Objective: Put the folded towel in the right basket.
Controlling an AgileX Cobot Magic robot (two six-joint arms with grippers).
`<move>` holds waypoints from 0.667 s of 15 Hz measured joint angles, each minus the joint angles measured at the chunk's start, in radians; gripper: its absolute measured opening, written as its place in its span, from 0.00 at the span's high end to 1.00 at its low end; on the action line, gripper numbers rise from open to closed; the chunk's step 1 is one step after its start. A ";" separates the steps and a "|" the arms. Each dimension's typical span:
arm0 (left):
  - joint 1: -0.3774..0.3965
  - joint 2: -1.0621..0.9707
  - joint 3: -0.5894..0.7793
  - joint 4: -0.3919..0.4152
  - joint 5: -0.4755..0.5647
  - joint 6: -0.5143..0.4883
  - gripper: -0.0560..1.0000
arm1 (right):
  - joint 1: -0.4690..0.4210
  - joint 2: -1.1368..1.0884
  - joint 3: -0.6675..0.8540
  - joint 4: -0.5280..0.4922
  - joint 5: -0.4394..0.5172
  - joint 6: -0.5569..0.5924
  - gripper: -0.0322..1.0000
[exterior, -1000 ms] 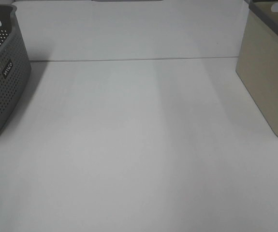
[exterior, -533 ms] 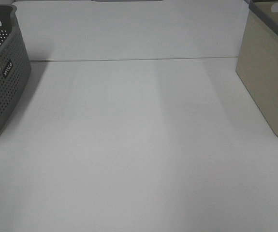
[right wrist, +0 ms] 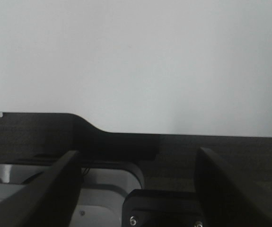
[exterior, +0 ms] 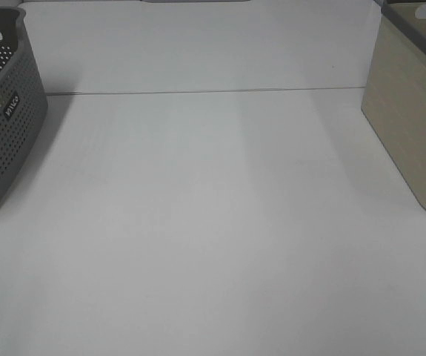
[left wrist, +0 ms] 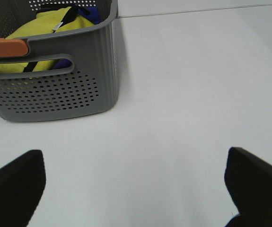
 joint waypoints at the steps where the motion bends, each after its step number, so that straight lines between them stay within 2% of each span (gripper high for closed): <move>1: 0.000 0.000 0.000 0.000 0.000 0.000 0.02 | 0.000 -0.073 0.021 -0.016 -0.019 0.000 0.34; 2: 0.000 0.000 0.000 0.000 0.000 0.000 0.02 | 0.000 -0.221 0.053 -0.027 -0.104 0.000 0.34; 4: 0.000 0.000 0.000 0.000 0.000 0.000 0.02 | 0.000 -0.325 0.077 -0.032 -0.134 0.000 0.34; 7: 0.000 0.000 0.000 0.000 0.000 0.000 0.02 | 0.000 -0.498 0.082 -0.038 -0.150 0.000 0.34; 10: 0.000 0.000 0.000 0.000 0.000 0.000 0.02 | 0.000 -0.555 0.082 -0.041 -0.152 0.000 0.34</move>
